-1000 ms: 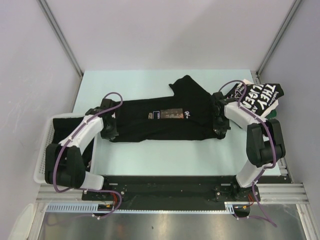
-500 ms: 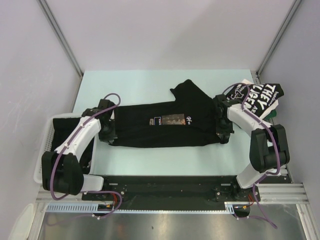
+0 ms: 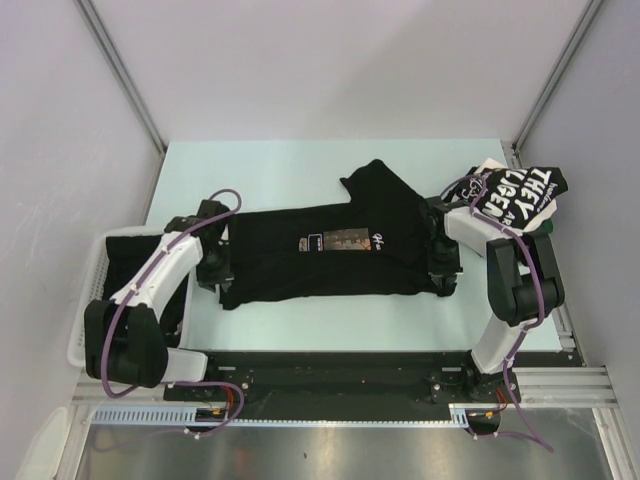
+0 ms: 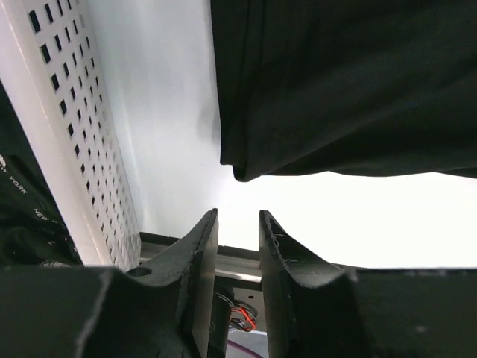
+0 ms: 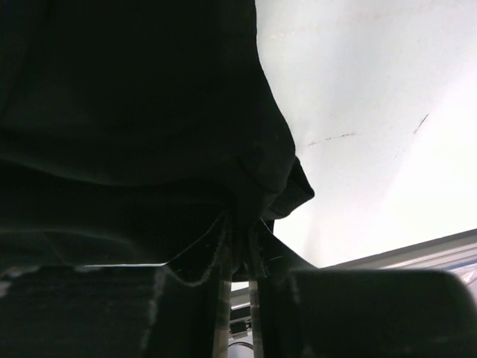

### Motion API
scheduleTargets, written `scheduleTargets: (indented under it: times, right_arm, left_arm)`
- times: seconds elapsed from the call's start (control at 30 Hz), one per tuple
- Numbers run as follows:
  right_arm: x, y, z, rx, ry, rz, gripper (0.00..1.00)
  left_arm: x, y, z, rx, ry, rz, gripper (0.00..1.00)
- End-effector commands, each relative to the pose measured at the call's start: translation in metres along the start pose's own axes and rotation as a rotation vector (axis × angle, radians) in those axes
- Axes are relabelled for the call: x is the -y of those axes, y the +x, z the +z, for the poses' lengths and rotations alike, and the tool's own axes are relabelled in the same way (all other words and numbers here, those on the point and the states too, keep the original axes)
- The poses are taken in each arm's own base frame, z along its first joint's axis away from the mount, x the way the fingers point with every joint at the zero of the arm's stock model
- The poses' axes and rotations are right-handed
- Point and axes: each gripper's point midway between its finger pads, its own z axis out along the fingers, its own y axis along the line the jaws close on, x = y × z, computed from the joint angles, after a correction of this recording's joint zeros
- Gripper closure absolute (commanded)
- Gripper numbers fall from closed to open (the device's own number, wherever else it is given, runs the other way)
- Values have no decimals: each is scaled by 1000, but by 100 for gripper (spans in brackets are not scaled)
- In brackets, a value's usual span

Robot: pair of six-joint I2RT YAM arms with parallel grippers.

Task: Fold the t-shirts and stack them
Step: Fold the flattened tshirt in 1/3 of the way, then grap the side of the flattened tshirt furthest away from the robot with both arms

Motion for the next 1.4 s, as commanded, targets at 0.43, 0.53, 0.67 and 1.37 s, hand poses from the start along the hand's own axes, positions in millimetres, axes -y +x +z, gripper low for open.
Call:
scheduleTargets:
  times: [0.43, 0.53, 0.67, 1.37]
  right_arm:
    - [6, -104, -106, 398, 27, 33, 31]
    - [-5, -151, -158, 574, 22, 19, 20]
    - [-31, -219, -196, 770, 26, -34, 0]
    - [-112, -360, -131, 892, -253, -61, 0]
  left_arm:
    - [10, -80, -62, 307, 63, -38, 64]
    - [15, -90, -82, 392, 121, -48, 57]
    - [31, -94, -105, 455, 237, -38, 42]
    - [40, -98, -246, 1064, 603, -134, 1]
